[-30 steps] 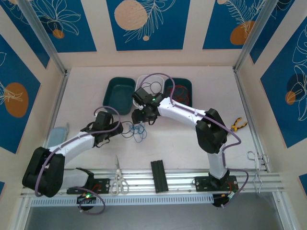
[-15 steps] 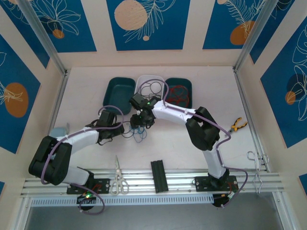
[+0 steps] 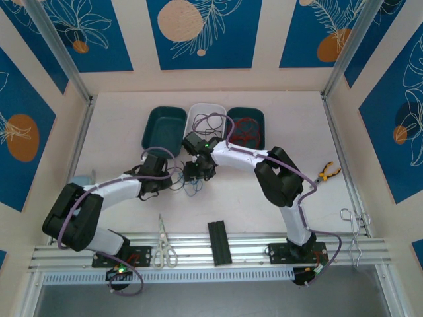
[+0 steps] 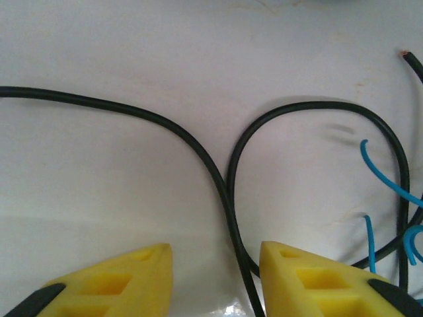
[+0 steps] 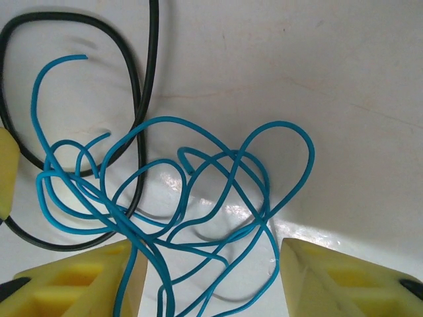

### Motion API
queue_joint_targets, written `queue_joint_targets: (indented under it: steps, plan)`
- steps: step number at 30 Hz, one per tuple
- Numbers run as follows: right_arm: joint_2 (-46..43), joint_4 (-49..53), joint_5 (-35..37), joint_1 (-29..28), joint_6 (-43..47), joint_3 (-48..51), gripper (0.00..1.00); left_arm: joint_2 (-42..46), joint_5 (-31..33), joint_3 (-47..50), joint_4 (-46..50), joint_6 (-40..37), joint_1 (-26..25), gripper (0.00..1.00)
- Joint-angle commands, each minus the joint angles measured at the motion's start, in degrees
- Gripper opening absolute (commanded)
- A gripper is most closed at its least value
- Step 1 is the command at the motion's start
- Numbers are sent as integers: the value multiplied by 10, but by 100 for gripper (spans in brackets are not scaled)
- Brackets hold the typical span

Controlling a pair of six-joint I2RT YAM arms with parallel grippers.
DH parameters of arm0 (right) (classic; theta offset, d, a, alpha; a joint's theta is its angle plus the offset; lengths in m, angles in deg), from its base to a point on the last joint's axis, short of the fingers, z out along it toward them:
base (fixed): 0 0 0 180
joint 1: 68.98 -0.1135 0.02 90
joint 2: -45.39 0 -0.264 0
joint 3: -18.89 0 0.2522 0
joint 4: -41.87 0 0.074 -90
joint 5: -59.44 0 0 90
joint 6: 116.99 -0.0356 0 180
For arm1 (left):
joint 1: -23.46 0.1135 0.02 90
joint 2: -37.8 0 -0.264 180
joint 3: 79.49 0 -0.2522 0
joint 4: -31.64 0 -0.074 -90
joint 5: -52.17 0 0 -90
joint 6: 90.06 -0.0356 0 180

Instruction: Untangle the cables

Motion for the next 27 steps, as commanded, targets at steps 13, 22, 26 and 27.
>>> queue_joint_targets:
  steps: [13,22,26,27]
  plan:
    - [-48,25,19,15,-22,37,49,-9,-31,0,-9,0,-18,8]
    - [-68,43,58,23,-28,60,37,95,49,-3,64,-45,-18,0]
    - [-69,44,62,27,-29,64,31,170,74,-7,101,-71,-18,0]
    - [-69,44,62,28,-28,64,29,190,78,-8,110,-76,-18,0]
